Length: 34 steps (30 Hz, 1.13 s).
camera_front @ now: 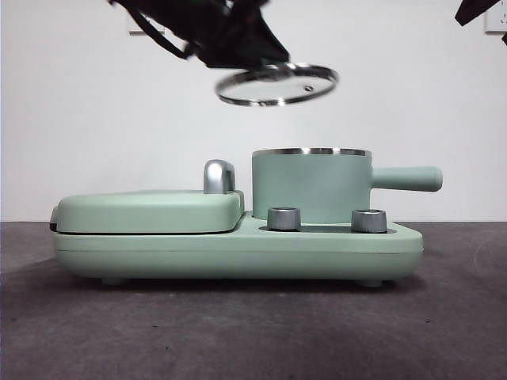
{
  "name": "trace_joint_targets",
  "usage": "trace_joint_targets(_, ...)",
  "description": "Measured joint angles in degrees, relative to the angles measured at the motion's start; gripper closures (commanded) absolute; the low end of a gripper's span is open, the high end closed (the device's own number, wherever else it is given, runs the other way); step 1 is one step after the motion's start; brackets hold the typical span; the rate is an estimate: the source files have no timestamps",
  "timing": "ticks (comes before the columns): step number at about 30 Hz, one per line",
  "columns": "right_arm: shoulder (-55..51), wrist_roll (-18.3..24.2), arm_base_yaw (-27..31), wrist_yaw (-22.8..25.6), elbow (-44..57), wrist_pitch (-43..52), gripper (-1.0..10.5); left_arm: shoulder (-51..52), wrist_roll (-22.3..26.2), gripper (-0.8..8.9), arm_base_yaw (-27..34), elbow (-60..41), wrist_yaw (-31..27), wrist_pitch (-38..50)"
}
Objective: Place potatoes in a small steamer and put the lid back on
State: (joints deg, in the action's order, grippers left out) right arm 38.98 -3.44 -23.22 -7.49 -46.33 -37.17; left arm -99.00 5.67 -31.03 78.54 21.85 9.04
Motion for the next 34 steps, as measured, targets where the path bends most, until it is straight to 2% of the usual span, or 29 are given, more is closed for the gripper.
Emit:
trace_joint_targets(10,0.00,0.00,0.00,0.00,0.00,-1.11,6.2,-8.90,2.32,8.04,-1.73,2.84,0.00,6.01)
trace_joint_targets(22,0.00,0.00,0.00,0.02,0.00,-1.25,6.2,-10.80,5.29,8.04,-1.79,2.93,0.00,7.52)
trace_joint_targets(34,0.00,0.00,0.00,0.02,0.00,-1.31,6.2,-12.33,5.35,8.04,-1.79,2.95,0.00,7.87)
